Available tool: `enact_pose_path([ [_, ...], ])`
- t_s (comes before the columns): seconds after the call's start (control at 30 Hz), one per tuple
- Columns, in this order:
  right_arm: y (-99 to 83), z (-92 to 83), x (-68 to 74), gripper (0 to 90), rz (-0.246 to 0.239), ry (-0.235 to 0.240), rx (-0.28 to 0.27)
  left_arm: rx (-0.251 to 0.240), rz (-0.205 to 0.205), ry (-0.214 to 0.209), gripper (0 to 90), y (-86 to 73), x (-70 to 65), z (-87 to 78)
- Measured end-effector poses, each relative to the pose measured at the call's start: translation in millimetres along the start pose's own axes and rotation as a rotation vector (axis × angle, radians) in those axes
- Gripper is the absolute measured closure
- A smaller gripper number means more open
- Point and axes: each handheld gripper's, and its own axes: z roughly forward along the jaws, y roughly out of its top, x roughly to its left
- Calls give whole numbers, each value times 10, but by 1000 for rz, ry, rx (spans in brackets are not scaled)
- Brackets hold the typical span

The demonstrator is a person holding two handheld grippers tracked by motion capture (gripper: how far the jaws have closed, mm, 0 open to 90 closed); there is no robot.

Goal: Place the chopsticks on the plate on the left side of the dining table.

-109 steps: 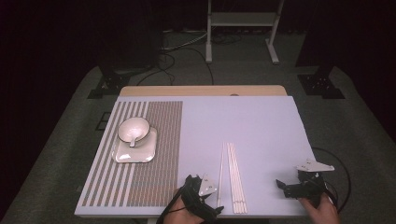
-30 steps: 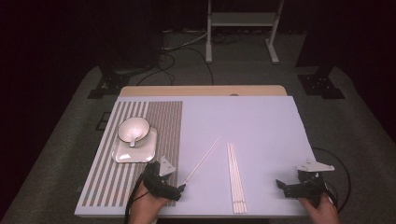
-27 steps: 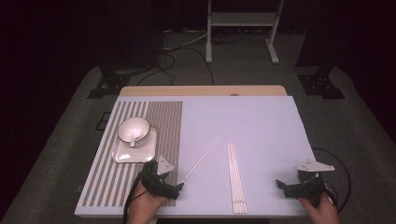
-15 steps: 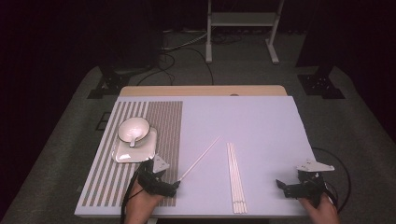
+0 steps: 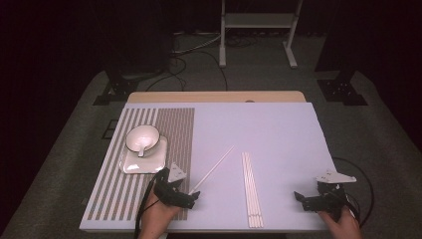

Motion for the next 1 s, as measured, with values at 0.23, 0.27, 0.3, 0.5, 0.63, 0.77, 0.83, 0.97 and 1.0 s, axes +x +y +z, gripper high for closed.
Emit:
enact_pose_path([
  [0.23,0,0,0,0,0,0,0,-24,-13,-38,0,87,-30,51],
  [0.27,0,0,0,0,0,0,0,-26,-17,-48,0,105,-35,64],
  [0.3,0,0,0,0,0,0,0,-34,-21,-59,0,144,-43,99],
  [0.5,0,0,-1,0,0,0,1,-48,-28,-88,0,248,-80,196],
  [0.63,1,0,-1,0,0,0,1,-52,-35,-91,0,291,-93,236],
  [0.77,1,0,-1,0,0,0,1,-57,-32,-93,0,342,-109,289],
  [0.83,1,0,-1,0,0,0,1,-49,-28,-87,0,358,-117,324],
  [0.97,0,0,-1,0,1,1,0,-23,-5,-65,0,357,-144,409],
  [1.0,0,0,-1,0,1,1,0,-11,3,-57,0,353,-146,426],
])
